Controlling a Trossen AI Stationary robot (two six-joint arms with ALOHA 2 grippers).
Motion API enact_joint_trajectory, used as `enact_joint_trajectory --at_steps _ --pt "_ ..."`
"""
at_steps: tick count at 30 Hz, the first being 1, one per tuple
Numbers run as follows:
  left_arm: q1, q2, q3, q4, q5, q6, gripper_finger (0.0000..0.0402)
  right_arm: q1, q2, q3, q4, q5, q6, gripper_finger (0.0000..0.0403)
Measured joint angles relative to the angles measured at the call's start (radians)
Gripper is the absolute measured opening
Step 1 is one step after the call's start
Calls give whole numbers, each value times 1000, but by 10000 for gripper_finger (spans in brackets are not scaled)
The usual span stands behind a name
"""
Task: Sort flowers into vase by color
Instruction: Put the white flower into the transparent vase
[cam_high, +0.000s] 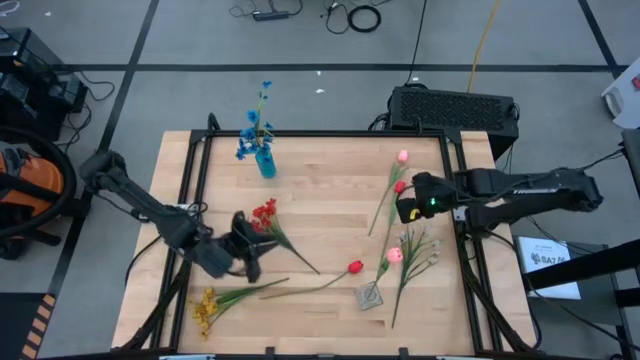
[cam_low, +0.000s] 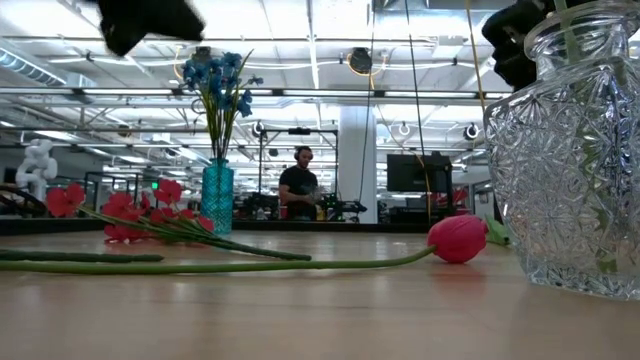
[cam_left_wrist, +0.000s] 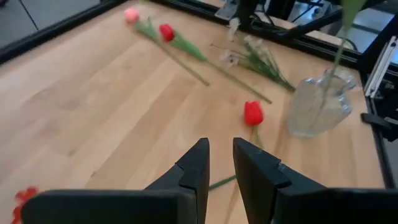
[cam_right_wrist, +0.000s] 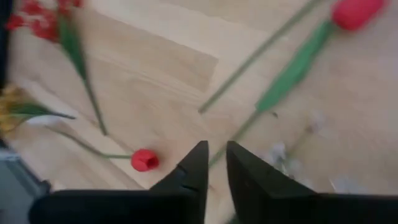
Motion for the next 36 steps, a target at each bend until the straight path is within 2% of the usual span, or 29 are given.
enact_joint_trajectory --at_steps 5,8,13,18,23,31,36 --pt "3 -185 -179 46 1 -6 77 116 115 148 -228 24 191 4" --pt "3 -259 -231 60 4 -5 77 205 164 159 -270 27 330 8" --pt "3 -321 -271 54 20 3 77 351 237 124 -225 28 579 30" --pt "3 -326 -280 33 55 4 77 466 311 123 -175 24 749 68" --pt "3 -326 -280 -7 64 2 77 539 389 123 -169 -52 869 120" --pt "3 -326 -280 -10 64 4 77 595 500 123 -114 -52 1061 206" --pt "3 -326 -280 -13 64 2 77 605 588 123 -35 -44 1090 239"
